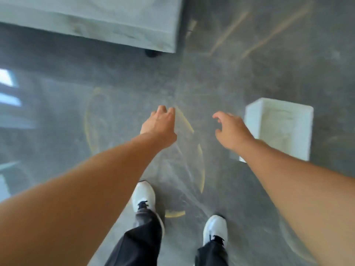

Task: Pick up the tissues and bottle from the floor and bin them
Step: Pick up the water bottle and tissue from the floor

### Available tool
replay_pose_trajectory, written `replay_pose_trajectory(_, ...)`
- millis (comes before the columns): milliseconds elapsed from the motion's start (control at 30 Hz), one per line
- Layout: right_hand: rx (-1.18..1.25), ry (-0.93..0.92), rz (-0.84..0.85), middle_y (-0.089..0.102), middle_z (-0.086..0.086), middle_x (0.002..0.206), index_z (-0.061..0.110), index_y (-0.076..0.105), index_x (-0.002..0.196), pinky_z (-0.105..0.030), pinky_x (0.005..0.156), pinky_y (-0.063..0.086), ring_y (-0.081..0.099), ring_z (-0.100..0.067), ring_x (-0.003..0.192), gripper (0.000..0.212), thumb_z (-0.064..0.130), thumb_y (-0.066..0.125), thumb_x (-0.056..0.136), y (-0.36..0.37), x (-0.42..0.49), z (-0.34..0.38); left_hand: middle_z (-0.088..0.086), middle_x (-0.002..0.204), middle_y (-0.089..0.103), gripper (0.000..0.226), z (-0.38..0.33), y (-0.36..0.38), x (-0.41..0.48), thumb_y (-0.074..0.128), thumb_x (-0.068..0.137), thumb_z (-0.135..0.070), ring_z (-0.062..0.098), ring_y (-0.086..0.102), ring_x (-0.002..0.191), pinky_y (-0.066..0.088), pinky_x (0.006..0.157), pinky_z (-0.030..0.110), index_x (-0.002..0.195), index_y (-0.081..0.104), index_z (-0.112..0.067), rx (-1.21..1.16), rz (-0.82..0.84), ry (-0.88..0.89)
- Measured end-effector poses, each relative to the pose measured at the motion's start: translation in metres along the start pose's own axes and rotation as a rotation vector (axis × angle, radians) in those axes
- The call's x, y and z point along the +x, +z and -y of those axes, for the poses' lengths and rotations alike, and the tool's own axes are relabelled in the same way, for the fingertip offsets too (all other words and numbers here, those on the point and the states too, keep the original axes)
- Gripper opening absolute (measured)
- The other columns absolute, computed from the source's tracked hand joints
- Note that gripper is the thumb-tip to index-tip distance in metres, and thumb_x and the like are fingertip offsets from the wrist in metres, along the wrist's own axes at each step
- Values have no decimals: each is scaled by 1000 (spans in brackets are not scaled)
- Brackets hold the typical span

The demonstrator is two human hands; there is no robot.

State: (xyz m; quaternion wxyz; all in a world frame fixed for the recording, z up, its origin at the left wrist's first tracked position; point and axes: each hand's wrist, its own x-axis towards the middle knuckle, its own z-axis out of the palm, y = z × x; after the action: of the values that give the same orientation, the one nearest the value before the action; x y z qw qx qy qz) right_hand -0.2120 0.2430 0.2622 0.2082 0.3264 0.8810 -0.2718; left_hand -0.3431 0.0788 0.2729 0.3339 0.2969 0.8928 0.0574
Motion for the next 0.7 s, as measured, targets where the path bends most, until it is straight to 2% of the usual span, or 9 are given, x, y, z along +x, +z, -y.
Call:
replay_pose_trajectory(100,-117,-256,51,58,-14,123,19,52,129,-37,93,47,56,-34,116,46,7,53,84,7,24,104,14,122,45,50,93,-34,-45,57,72,-8,39,49,113,52,86,52,121,47,-14,23,-61,-163)
replay_pose_trajectory(167,-171,-375,80,56,-11,125,22,51,128,-36,90,47,56,-33,115,47,7,52,84,11,27,168,16,123,46,49,146,-40,-88,59,72,-10,40,50,113,51,88,51,121,48,-13,-14,-110,-349)
replay_pose_trajectory(300,-306,-672,130,56,-9,121,26,52,123,-41,88,50,58,-35,110,42,10,53,84,25,-3,244,17,123,46,49,197,-8,-183,63,74,-16,40,51,113,49,93,48,121,48,-12,-250,-209,-744)
replay_pose_trajectory(367,-395,-813,147,58,-9,118,25,53,120,-42,87,52,59,-36,108,38,11,54,85,34,-29,257,17,124,45,49,189,27,-222,63,74,-15,40,52,112,48,93,46,121,48,-12,-416,-249,-865)
replay_pose_trajectory(467,-579,-977,259,57,-11,117,21,53,120,-45,88,52,58,-36,108,38,10,54,84,59,-71,243,19,125,45,50,143,90,-275,65,75,-15,41,53,111,45,93,44,122,49,-12,-675,-288,-978)
replay_pose_trajectory(600,-890,-1169,436,55,-10,118,18,50,121,-47,86,53,55,-35,112,34,14,54,87,107,-124,218,17,125,46,46,78,158,-339,60,77,-14,37,52,113,44,97,42,121,49,-10,-890,-285,-968)
replay_pose_trajectory(700,-1004,-1265,525,54,-11,117,15,49,119,-46,84,53,54,-35,111,32,17,53,88,159,-178,212,12,121,47,42,56,208,-395,57,77,-16,36,54,108,46,91,44,118,48,-13,-928,-241,-958)
